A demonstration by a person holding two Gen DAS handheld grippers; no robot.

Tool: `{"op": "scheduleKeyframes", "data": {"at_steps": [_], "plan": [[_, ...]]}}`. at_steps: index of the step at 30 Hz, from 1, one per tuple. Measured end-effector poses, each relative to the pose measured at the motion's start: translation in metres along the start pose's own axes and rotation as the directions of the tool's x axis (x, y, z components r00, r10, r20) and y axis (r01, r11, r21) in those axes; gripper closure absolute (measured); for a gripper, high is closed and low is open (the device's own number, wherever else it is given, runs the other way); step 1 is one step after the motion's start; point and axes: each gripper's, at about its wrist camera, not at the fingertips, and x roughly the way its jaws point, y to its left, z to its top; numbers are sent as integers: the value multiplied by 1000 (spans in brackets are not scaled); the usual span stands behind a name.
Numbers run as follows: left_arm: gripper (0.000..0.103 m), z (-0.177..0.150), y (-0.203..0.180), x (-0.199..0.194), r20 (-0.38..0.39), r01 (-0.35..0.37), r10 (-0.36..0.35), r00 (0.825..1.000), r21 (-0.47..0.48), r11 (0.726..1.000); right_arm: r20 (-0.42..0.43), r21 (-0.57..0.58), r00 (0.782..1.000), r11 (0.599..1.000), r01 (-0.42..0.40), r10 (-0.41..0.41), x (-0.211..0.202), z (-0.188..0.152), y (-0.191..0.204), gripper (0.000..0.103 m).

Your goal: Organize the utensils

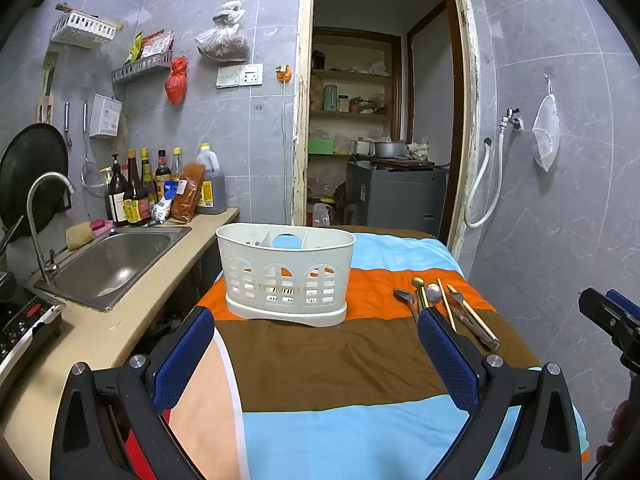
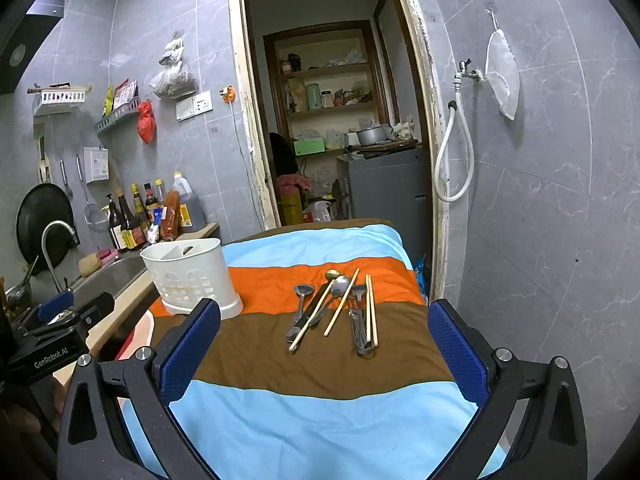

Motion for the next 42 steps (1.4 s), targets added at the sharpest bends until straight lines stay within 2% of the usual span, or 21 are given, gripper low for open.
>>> {"op": "scheduleKeyframes", "data": {"at_steps": [42], "plan": [[1,0,0,0,-4,-4,4,1000,8,1000,-5,1,1000,1000,0,0,6,2,2,1]]}}
